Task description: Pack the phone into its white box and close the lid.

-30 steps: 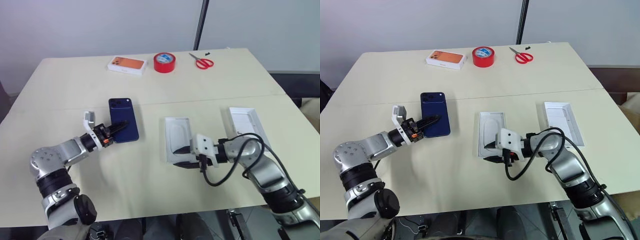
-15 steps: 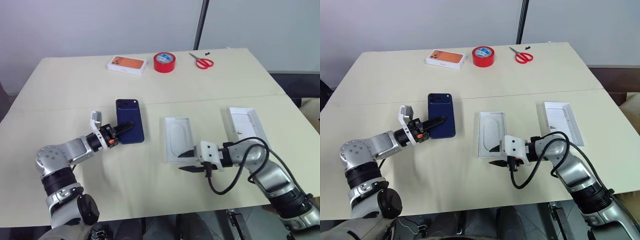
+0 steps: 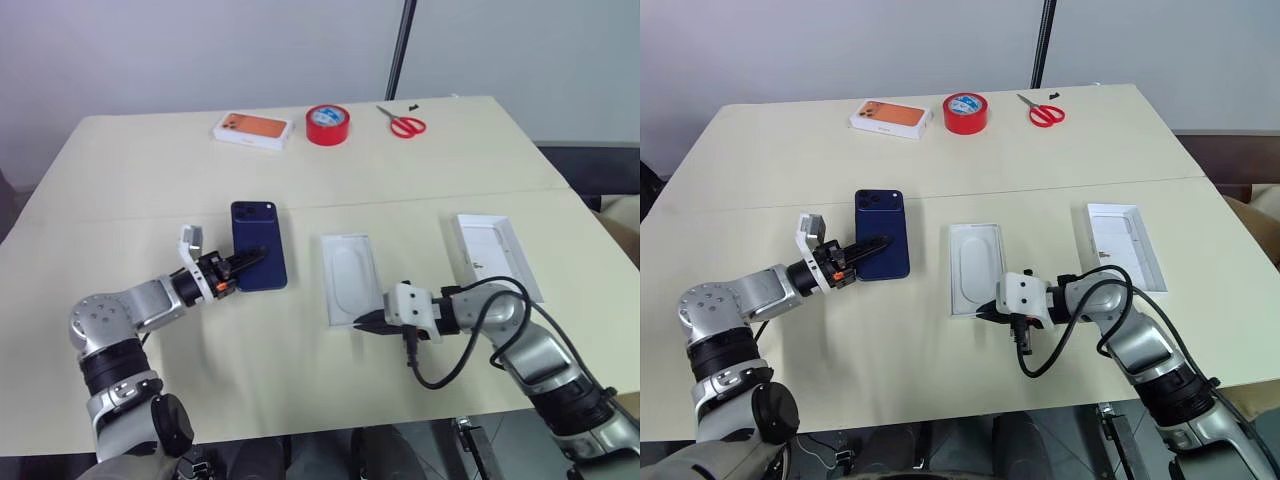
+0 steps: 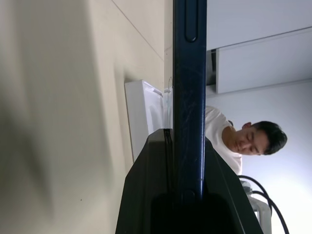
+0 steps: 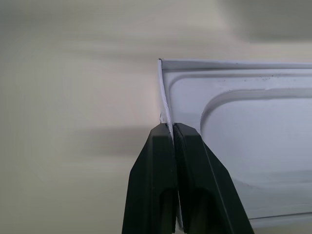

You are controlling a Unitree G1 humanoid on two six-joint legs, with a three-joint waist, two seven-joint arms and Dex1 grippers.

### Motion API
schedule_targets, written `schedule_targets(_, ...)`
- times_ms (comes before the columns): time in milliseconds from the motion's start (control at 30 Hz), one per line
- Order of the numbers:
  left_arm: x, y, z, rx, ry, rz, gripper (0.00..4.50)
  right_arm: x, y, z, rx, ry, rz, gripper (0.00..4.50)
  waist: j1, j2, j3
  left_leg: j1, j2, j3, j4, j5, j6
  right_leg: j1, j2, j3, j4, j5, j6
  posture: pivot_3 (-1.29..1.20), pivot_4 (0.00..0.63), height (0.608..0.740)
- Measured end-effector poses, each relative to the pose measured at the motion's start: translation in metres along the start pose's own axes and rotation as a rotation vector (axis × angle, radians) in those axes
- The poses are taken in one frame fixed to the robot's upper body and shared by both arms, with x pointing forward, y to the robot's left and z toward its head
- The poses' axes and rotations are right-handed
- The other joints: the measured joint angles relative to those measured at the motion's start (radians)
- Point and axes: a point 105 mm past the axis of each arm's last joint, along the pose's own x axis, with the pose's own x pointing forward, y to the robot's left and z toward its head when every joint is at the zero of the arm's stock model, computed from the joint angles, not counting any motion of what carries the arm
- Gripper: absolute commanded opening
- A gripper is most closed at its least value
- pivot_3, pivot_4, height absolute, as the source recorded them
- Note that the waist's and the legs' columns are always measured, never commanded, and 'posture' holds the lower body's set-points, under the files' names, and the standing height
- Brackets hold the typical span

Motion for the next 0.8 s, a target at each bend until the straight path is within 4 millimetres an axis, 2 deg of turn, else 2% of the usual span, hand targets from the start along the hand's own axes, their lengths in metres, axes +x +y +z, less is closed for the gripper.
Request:
schedule_targets(233, 0.014, -0.010, 0.006, -0.029, -0.006, -0.056, 0.00, 0.054, -0.020, 0.033, -0.070, -0.059, -0.012, 0.07, -0.001, 0.000, 0.000, 0.000, 0.000, 0.000, 0.001, 0.000, 0.000, -0.001, 0.000, 0.000, 0.001, 0.000, 0.000, 0.00, 0.150, 0.740)
schedule_targets(333, 0.012, -0.007, 0.009, -0.036, -0.020, -0.047, 0.00, 0.064, -0.032, 0.032, -0.071, -0.027, -0.055, 0.07, -0.001, 0.000, 0.000, 0.000, 0.000, 0.000, 0.000, 0.000, 0.000, -0.001, -0.001, 0.000, 0.001, 0.000, 0.000, 0.00, 0.150, 0.740)
schedule_targets(500, 0.012, -0.003, 0.007, -0.041, -0.023, -0.034, 0.00, 0.066, -0.043, 0.032, -0.079, -0.003, -0.095, 0.07, 0.000, 0.000, 0.000, 0.000, 0.000, 0.000, 0.001, 0.000, 0.000, -0.001, -0.001, 0.000, 0.001, 0.000, 0.000, 0.00, 0.150, 0.740)
schedule_targets(567, 0.013, 0.000, 0.004, -0.050, -0.020, -0.033, 0.00, 0.065, -0.042, 0.032, -0.068, -0.007, -0.090, 0.68, -0.001, 0.000, 0.000, 0.000, -0.001, 0.000, 0.001, 0.000, 0.000, -0.001, -0.001, 0.000, 0.001, 0.000, 0.000, 0.00, 0.150, 0.740)
schedule_targets(633, 0.014, 0.003, 0.000, -0.060, -0.020, -0.031, 0.00, 0.063, -0.039, 0.030, -0.009, -0.024, -0.067, 1.52, -0.001, 0.000, 0.000, 0.000, 0.000, 0.000, 0.001, 0.000, 0.000, -0.001, -0.001, 0.000, 0.001, 0.000, 0.000, 0.00, 0.150, 0.740)
schedule_targets(800, 0.021, 0.003, -0.009, -0.073, -0.004, -0.043, 0.00, 0.054, -0.041, 0.039, 0.014, -0.066, -0.079, 4.17, -0.001, 0.000, 0.000, 0.000, 0.000, 0.000, 0.001, 0.000, 0.000, -0.001, 0.000, 0.000, 0.002, 0.000, 0.000, 0.00, 0.150, 0.740)
